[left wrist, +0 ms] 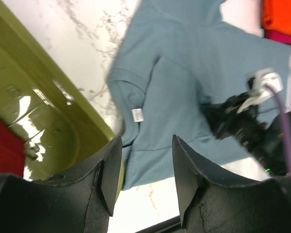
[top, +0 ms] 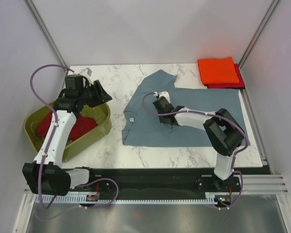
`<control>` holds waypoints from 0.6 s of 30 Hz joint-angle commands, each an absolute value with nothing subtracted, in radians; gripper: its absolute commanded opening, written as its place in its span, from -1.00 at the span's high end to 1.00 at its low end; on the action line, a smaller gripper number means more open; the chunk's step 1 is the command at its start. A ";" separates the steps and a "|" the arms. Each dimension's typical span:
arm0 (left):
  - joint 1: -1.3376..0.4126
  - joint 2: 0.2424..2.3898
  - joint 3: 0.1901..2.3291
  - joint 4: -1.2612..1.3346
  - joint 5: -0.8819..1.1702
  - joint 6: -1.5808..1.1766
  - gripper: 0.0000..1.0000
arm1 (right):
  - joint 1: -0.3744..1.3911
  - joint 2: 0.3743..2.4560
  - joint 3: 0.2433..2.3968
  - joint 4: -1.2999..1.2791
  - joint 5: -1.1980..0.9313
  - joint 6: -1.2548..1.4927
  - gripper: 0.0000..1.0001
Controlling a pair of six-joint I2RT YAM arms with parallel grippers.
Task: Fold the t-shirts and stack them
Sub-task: Fold the tshirt
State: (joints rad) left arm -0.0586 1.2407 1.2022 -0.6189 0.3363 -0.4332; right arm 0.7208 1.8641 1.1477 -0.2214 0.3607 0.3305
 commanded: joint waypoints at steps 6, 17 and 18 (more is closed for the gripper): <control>-0.230 1.195 1.267 -0.735 0.048 -0.311 -0.04 | 0.632 1.723 1.060 -0.181 0.457 0.469 0.67; -0.610 1.297 1.215 -0.707 0.018 -0.432 0.38 | 0.522 1.546 1.051 -0.452 0.480 0.592 0.64; -0.633 1.311 1.209 -0.700 0.018 -0.440 0.44 | 0.508 1.517 1.022 -0.459 0.482 0.594 0.64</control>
State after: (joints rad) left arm -0.5671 1.2636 1.2259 -0.7227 0.0414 -0.3923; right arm 0.5465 1.5974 1.0523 -0.3748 0.4477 0.5423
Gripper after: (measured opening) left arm 0.310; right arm 0.179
